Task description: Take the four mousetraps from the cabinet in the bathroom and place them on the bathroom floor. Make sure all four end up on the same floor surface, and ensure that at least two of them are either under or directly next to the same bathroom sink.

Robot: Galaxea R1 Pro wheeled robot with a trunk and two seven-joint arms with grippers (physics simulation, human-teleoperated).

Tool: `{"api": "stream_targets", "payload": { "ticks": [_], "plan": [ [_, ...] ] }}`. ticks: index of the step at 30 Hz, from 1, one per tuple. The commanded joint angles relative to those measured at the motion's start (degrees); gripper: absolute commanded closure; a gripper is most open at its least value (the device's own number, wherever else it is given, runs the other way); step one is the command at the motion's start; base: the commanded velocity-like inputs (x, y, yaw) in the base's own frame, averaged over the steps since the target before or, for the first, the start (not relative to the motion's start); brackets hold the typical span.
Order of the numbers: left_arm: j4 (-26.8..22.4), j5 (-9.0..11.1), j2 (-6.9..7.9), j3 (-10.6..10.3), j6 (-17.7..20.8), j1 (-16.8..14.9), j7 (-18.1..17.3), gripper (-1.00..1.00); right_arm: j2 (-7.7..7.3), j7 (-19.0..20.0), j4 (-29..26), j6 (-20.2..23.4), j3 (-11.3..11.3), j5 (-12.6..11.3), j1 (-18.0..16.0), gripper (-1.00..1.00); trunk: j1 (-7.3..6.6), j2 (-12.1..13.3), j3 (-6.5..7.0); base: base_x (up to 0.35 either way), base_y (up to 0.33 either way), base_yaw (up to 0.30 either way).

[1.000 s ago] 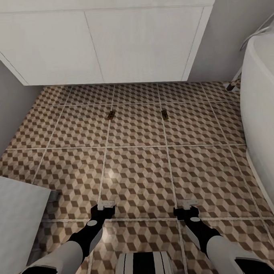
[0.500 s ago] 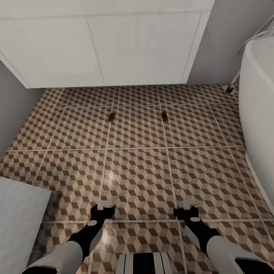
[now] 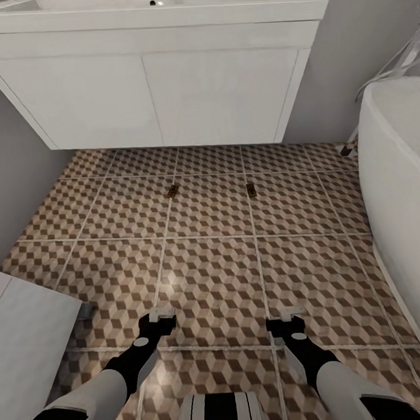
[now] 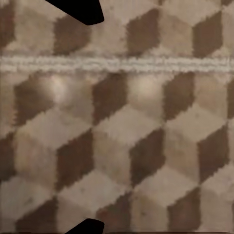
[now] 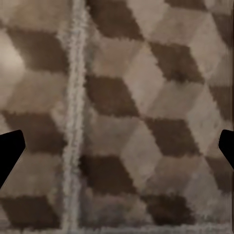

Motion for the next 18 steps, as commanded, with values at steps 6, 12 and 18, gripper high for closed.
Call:
{"api": "stream_targets", "payload": {
  "ticks": [6,12,18],
  "plan": [
    [0.07,0.11,0.02,-0.54,-0.28,-0.03,0.38,-1.0,0.04,-0.11,0.06,-0.2,-0.45,0.57,-0.03,-1.0,-0.16,0.07,1.3,0.0,0.0,0.0],
    [0.07,0.13,0.02,-0.56,-0.26,-0.03,0.36,-1.0,0.04,-0.12,0.06,-0.23,-0.45,0.59,-0.03,-1.0,-0.32,0.15,2.63,0.0,0.0,0.0],
    [0.07,0.13,-0.04,-0.56,-0.25,-0.03,0.41,-1.0,0.04,-0.1,0.06,-0.3,-0.44,0.64,-0.03,-1.0,-0.47,0.23,3.96,0.0,0.0,0.0]
  ]
}}
